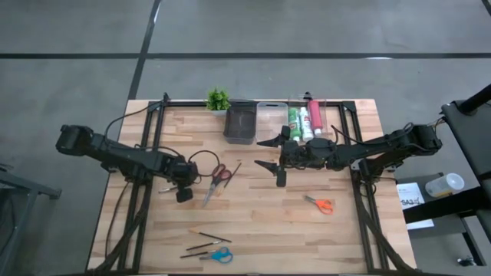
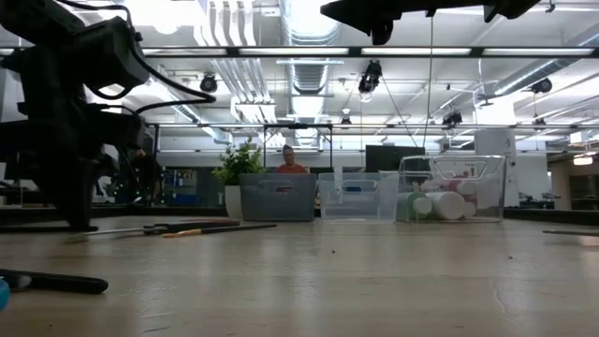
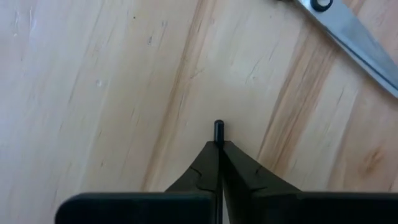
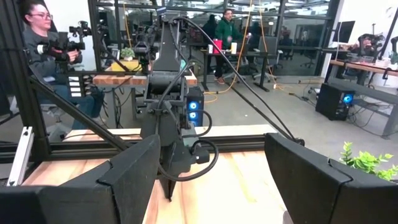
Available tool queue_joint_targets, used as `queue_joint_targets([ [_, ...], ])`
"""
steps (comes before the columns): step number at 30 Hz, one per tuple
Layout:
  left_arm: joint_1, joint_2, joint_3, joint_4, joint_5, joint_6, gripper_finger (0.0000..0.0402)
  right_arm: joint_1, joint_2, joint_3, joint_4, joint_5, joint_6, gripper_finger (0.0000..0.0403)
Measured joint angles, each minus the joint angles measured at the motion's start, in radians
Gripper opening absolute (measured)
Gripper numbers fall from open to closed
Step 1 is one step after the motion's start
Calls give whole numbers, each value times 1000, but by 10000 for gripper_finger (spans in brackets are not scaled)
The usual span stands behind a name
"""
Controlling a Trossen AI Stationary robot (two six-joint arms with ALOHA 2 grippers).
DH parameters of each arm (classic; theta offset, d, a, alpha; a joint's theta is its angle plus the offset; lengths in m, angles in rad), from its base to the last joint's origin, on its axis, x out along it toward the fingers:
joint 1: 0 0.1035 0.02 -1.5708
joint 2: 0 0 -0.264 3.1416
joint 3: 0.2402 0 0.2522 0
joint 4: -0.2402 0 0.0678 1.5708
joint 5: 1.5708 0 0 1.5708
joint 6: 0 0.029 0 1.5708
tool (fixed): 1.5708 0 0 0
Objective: Pick & Place Paint Supplies
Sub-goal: Put the top silver paint brush into the white transparent bin
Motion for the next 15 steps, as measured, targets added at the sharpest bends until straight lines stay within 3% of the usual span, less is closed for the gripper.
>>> queue_joint_targets([
  [15, 0, 4, 16, 9, -5, 0, 10, 0, 0, 0, 0, 0, 0, 288],
])
